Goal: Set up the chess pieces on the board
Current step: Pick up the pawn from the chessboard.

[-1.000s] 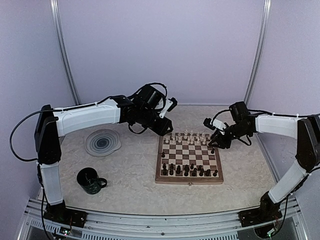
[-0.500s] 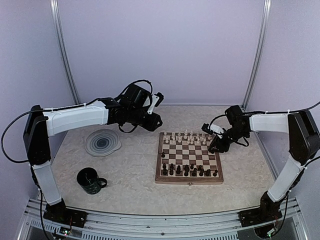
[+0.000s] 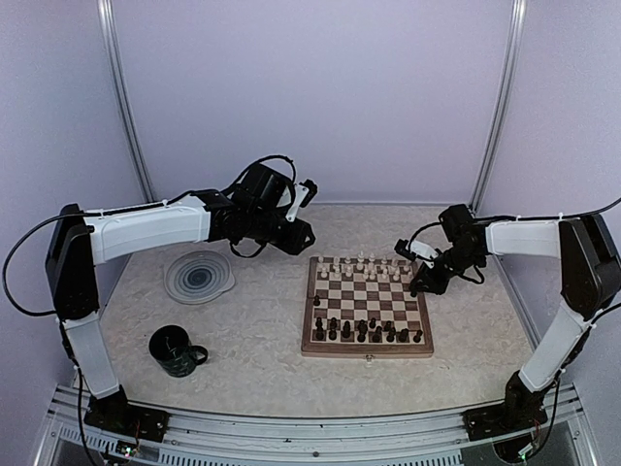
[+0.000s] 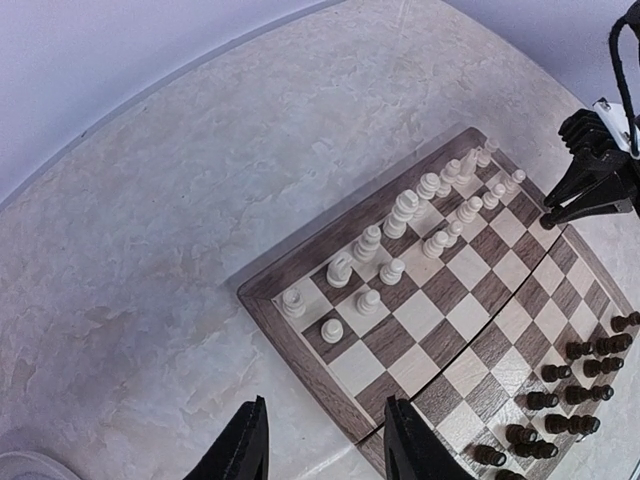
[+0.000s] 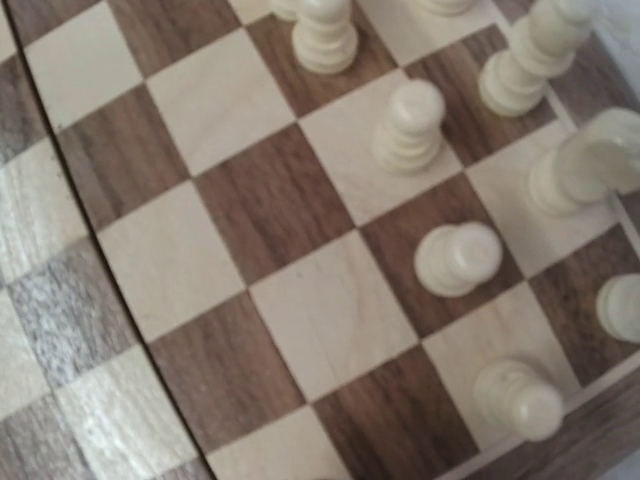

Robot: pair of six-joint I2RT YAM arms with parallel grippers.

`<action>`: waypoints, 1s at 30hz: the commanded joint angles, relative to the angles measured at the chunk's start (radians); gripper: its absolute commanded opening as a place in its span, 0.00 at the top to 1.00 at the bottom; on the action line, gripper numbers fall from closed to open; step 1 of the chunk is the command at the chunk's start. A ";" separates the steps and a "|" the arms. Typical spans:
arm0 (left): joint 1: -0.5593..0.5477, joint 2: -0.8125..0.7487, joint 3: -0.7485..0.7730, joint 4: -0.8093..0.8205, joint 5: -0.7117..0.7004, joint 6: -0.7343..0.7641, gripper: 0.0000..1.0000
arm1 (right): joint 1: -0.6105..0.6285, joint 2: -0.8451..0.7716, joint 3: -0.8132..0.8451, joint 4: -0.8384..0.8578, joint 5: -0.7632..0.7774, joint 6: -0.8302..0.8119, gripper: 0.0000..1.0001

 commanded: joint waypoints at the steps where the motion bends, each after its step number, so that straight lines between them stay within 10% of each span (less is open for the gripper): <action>1: 0.008 0.013 0.009 0.012 0.009 -0.006 0.59 | -0.013 -0.004 -0.001 -0.025 -0.003 0.003 0.86; 30: 0.013 0.034 0.032 -0.020 0.036 0.001 0.59 | -0.012 -0.079 -0.013 -0.079 -0.132 -0.024 0.90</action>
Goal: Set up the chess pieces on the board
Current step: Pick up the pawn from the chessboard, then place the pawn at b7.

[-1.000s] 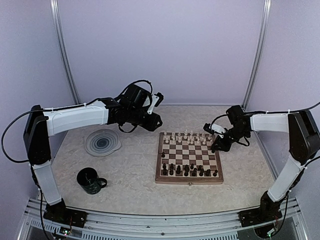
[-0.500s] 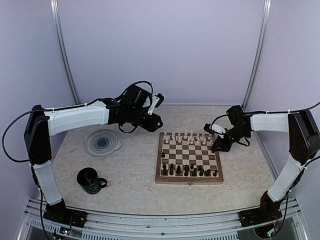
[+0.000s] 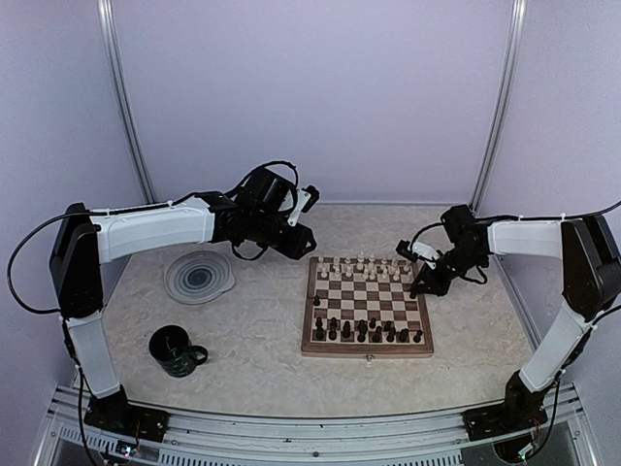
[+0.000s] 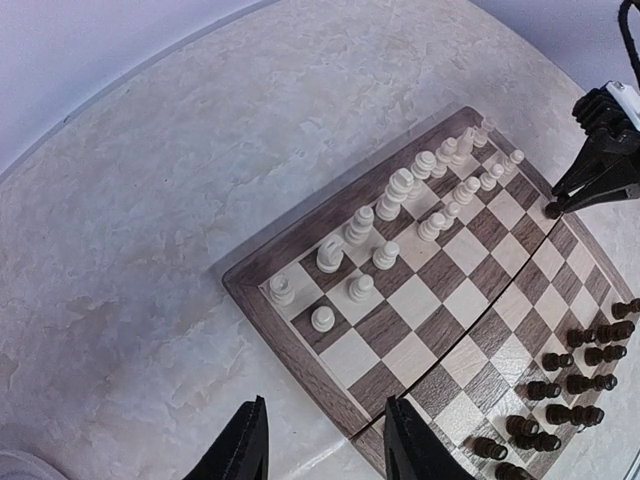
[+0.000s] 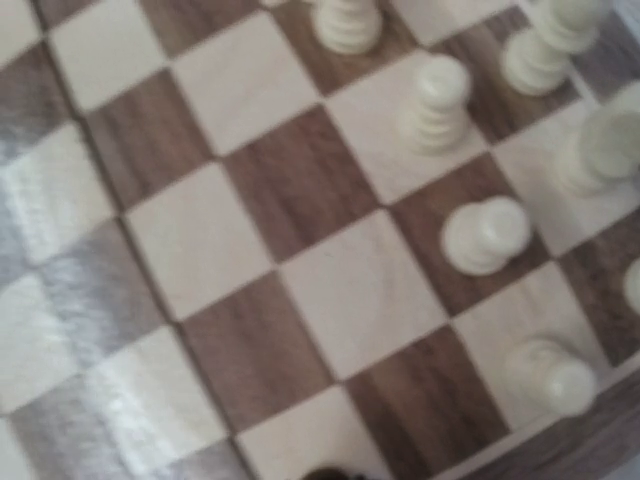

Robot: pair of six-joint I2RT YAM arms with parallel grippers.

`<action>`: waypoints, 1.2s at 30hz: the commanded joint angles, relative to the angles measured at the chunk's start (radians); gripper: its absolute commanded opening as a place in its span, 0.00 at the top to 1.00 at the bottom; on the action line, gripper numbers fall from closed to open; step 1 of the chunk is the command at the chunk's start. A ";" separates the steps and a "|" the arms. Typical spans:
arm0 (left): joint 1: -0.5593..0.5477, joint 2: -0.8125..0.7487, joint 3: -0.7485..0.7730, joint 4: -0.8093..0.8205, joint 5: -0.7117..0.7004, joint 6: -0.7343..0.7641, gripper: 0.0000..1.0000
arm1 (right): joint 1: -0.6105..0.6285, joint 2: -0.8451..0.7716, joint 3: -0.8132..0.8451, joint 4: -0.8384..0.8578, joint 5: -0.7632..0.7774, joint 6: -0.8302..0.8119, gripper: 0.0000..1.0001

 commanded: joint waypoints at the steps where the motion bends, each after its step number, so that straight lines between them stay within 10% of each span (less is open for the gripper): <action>1: 0.009 0.008 0.027 -0.003 0.003 0.000 0.59 | 0.007 -0.092 -0.018 -0.053 -0.127 -0.030 0.90; 36: 0.016 0.002 0.028 -0.006 0.008 -0.004 0.59 | 0.175 -0.057 -0.089 -0.142 -0.110 -0.141 0.89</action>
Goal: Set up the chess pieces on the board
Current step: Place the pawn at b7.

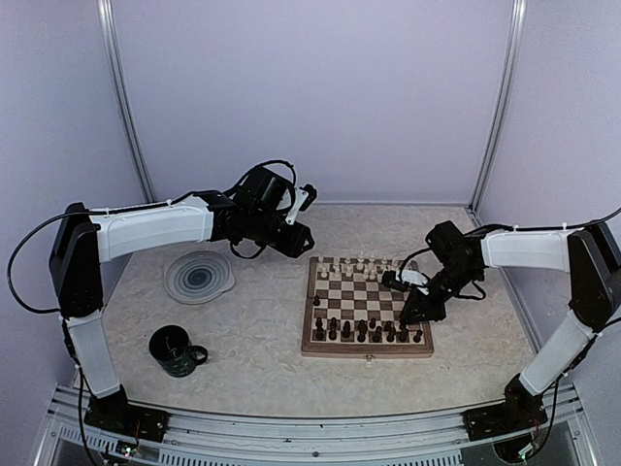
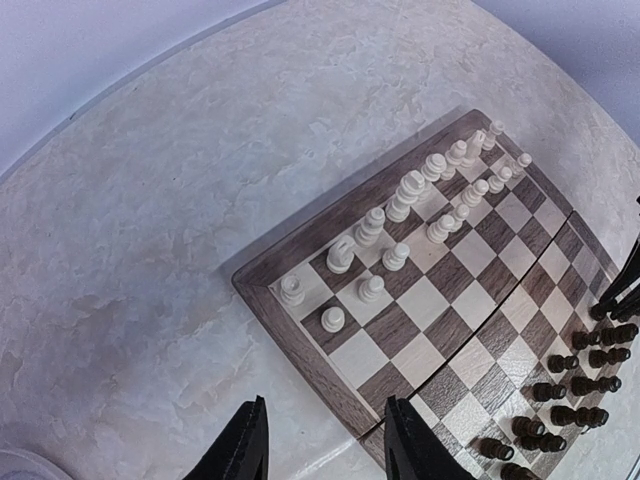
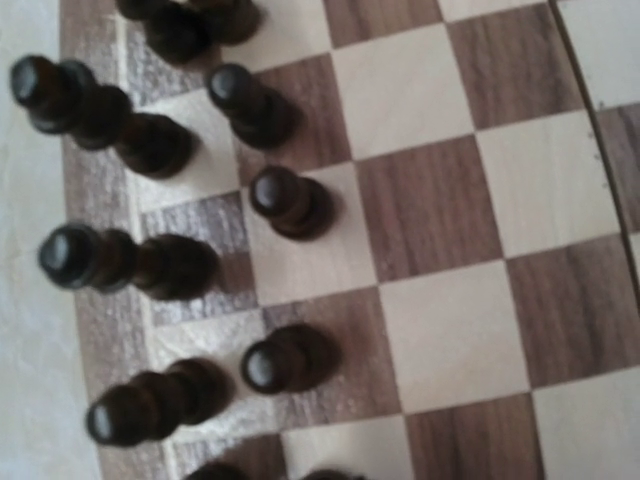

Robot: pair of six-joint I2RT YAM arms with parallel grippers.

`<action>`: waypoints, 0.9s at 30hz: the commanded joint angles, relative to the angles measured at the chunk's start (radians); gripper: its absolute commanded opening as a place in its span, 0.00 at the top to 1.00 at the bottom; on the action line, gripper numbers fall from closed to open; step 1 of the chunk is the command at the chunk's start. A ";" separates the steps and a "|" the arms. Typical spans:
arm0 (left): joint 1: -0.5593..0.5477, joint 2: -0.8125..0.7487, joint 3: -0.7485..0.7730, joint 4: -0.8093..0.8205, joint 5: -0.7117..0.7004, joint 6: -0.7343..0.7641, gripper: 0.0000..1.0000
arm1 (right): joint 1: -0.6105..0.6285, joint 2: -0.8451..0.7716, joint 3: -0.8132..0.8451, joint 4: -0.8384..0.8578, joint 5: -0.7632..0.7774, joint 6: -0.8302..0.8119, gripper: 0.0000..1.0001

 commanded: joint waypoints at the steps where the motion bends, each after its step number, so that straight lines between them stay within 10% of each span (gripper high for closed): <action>1: 0.005 0.002 0.026 -0.005 0.005 -0.004 0.59 | 0.017 0.020 -0.009 0.021 0.029 0.012 0.89; 27: -0.065 0.070 0.051 -0.237 0.033 -0.019 0.60 | -0.084 -0.089 0.041 0.052 -0.044 0.051 0.68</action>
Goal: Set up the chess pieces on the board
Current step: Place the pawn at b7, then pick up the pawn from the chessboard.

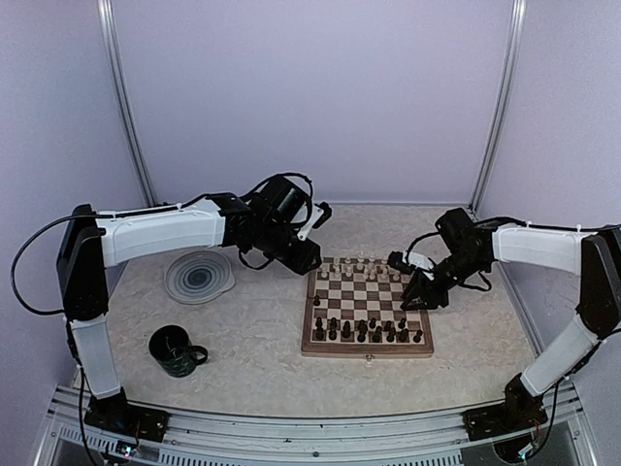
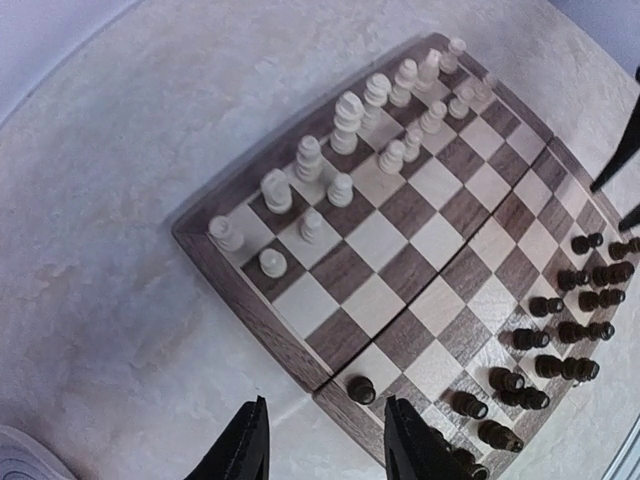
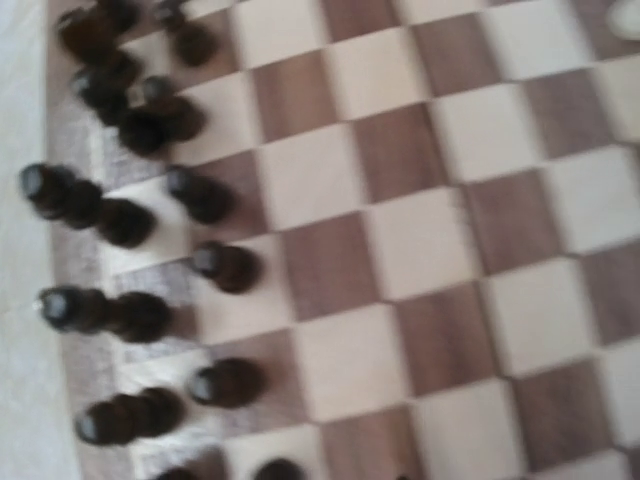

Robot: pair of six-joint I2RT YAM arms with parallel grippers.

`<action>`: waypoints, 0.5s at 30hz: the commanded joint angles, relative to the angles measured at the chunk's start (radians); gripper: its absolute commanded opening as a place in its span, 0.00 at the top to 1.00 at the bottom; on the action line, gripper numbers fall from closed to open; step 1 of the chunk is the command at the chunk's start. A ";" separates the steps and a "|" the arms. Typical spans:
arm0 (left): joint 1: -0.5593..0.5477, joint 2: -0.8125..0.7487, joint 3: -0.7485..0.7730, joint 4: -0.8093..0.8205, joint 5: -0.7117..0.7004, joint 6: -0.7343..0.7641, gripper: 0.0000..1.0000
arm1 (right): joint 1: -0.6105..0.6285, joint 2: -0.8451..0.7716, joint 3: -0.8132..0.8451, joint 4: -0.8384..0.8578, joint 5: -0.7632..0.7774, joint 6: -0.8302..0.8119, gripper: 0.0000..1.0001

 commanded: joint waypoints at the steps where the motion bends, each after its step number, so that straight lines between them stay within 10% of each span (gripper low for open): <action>1: 0.009 0.051 -0.013 -0.095 0.099 -0.028 0.60 | -0.049 -0.040 0.006 0.042 0.004 0.033 0.68; 15: -0.027 0.193 0.057 -0.180 0.120 -0.018 0.60 | -0.120 -0.106 -0.051 0.156 0.140 0.091 0.65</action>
